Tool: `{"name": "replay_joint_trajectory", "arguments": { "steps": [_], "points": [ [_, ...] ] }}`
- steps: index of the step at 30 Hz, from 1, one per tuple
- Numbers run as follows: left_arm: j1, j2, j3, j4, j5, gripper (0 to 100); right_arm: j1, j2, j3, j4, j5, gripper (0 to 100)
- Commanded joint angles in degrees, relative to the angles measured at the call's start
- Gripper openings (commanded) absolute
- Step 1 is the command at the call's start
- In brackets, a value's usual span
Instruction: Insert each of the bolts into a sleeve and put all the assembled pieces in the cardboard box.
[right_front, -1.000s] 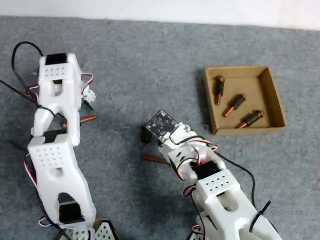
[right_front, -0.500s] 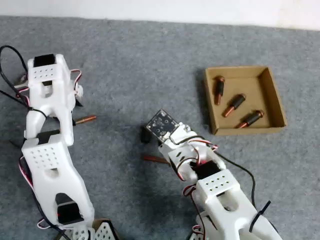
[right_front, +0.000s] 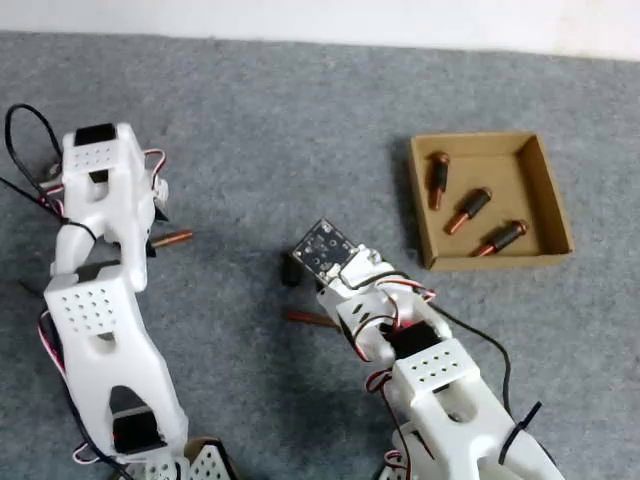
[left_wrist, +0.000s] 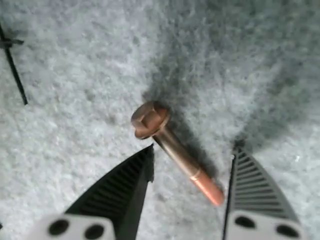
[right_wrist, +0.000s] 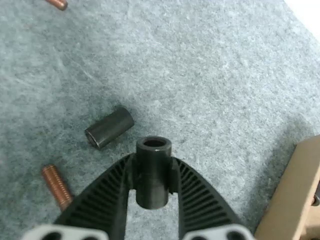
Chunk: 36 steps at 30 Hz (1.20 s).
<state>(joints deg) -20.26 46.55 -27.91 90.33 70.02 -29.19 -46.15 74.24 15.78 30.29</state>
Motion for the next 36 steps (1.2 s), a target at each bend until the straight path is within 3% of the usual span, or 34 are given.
{"name": "replay_joint_trajectory", "arguments": {
  "steps": [1, 11, 17, 26, 30, 36],
  "points": [
    [-1.10, 2.51, -2.07, -2.55, 0.26, 24, 0.84, -1.63, -0.31, -1.54, -0.26, 0.5],
    [-1.19, 2.59, -3.38, 1.23, 0.00, 23, 0.84, -1.63, -0.31, -1.54, -0.18, 0.5],
    [-1.27, 2.59, -3.30, 1.23, 0.00, 0, 0.84, -1.63, -0.31, -1.54, -0.18, 0.5],
    [-1.27, 1.54, -6.37, 1.23, -0.26, 0, 0.84, -1.63, -0.31, -1.54, -0.35, 0.5],
    [-1.27, -1.98, -11.65, 1.85, -6.59, 0, 0.84, -1.63, -0.31, -1.54, -0.44, 0.5],
    [-1.27, -11.30, -16.31, 9.14, -13.36, 0, 1.19, -2.33, 1.36, -1.71, -0.44, 0.5]
  ]
}}
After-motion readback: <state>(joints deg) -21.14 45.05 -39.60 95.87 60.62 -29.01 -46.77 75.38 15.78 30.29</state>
